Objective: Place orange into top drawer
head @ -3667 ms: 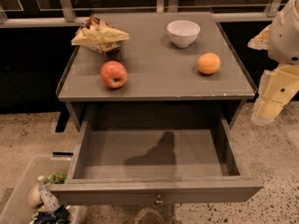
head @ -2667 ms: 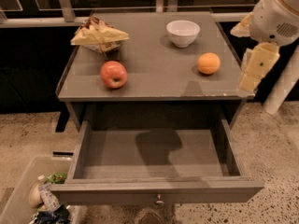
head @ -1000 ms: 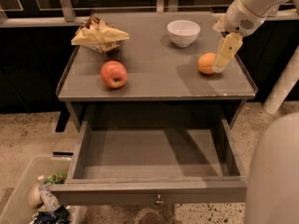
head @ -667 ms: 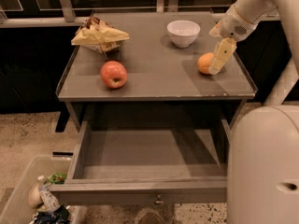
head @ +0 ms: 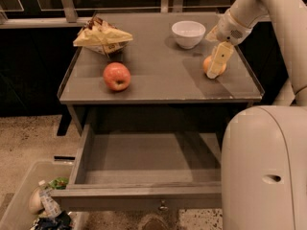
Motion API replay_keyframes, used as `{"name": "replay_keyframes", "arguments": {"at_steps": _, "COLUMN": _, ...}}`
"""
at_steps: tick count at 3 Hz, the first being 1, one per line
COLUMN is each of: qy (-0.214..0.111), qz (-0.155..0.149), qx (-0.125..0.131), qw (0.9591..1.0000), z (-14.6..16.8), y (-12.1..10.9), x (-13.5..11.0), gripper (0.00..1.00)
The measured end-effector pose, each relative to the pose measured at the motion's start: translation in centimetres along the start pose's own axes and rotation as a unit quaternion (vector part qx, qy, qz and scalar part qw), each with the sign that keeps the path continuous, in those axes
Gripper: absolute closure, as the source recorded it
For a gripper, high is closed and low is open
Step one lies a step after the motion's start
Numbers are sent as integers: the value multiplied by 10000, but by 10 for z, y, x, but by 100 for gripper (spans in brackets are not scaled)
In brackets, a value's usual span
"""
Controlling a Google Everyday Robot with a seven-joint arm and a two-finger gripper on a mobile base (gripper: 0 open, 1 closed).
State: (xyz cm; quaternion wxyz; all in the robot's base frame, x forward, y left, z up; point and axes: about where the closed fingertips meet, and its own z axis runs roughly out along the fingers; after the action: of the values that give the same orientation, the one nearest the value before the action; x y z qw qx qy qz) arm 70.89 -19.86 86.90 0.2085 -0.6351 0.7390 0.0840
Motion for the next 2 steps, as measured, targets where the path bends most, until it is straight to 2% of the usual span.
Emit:
{"name": "replay_keyframes", "arguments": {"at_steps": 1, "qy": -14, "qz": 257, "qx": -110, "qw": 9996, "z": -9, "y": 26, "x": 10, "gripper": 0}}
{"name": "replay_keyframes", "arguments": {"at_steps": 2, "qy": -32, "qz": 362, "qx": -130, "qw": 9993, "z": 13, "y": 20, "x": 17, "gripper": 0}}
